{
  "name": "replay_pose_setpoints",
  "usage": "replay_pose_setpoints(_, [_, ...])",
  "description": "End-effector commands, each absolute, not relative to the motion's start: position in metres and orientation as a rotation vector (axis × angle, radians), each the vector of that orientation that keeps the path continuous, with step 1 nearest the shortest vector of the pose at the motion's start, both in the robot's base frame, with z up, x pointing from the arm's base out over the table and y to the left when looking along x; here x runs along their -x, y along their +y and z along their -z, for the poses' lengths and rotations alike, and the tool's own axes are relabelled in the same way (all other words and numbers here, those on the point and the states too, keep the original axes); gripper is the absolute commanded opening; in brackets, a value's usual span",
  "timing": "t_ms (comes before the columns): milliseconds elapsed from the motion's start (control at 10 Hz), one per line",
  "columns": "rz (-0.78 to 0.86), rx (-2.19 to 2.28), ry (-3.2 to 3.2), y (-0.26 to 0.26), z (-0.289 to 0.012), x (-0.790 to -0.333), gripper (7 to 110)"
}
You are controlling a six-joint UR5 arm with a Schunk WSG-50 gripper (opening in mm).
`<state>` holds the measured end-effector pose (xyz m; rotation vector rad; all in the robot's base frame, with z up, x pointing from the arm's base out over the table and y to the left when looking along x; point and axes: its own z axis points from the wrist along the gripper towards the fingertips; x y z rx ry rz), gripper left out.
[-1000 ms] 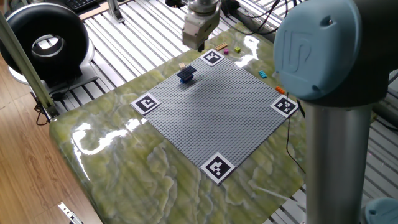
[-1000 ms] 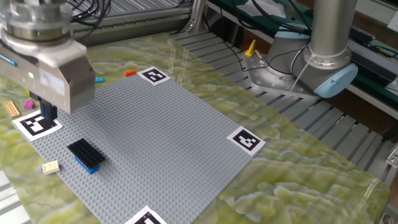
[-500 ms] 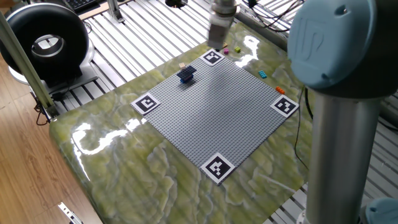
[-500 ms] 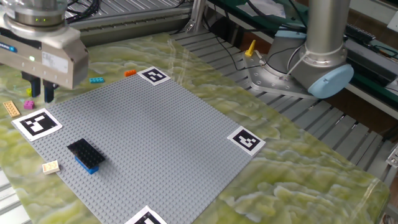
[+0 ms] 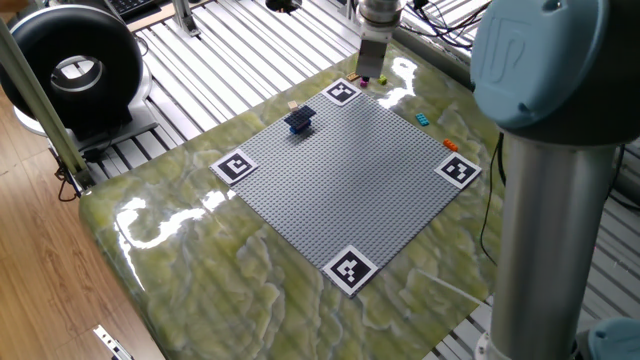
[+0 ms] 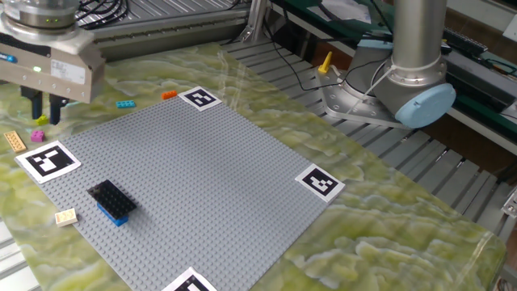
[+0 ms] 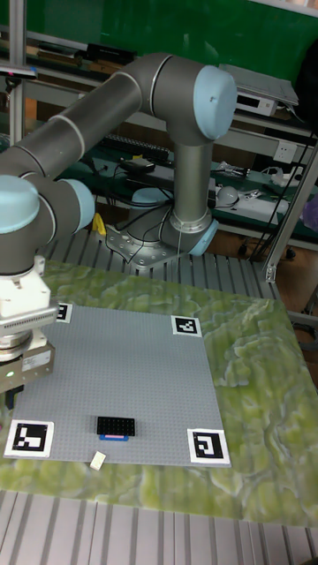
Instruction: Stack small Lego blocks one on top of the other
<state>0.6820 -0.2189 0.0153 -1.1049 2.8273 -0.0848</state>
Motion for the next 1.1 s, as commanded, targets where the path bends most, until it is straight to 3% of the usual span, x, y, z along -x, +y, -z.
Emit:
replay_pose_setpoints(0, [0.082, 1.171, 2.768, -0.227, -0.003, -0.696, 22])
replay_pose_setpoints(800, [0.015, 1.191, 2.751, -0.212, 0.008, -0.693, 22])
replay_pose_setpoints(900, [0.002, 1.198, 2.745, -0.211, 0.008, -0.692, 44])
replay_pose_setpoints(1000, [0.004, 1.198, 2.746, -0.211, 0.008, -0.692, 44])
